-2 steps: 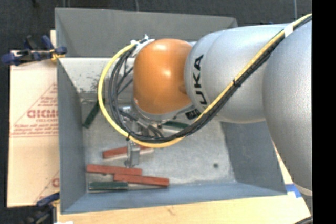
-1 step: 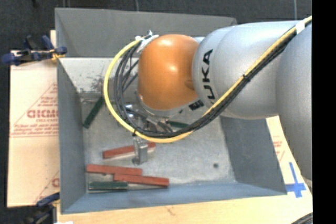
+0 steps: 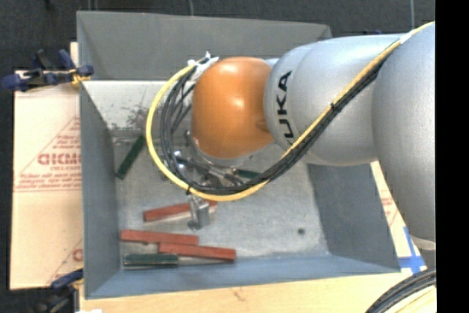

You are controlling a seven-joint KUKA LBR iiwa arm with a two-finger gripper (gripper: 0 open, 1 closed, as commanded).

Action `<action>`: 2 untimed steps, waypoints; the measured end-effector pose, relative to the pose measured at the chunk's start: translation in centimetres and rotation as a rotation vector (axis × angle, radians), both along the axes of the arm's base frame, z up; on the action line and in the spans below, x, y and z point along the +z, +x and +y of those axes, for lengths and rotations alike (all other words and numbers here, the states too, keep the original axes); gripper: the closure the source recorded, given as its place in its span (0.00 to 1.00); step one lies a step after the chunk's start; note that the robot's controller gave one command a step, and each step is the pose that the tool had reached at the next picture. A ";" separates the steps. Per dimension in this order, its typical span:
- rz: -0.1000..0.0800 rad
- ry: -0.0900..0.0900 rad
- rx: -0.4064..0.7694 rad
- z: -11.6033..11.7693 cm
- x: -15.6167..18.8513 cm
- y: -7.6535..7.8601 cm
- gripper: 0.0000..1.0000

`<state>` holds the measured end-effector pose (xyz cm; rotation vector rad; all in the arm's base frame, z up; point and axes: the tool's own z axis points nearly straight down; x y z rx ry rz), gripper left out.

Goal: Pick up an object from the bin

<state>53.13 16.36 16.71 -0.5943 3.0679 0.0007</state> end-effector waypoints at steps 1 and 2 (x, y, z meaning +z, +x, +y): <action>0.010 0.000 -0.039 -2.0 -7.2 -0.5 0.00; 0.021 -0.001 -0.116 -3.5 -9.9 -0.8 0.00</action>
Offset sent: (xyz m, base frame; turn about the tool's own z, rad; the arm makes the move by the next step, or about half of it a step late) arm -0.0078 -0.0366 -0.0971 0.1172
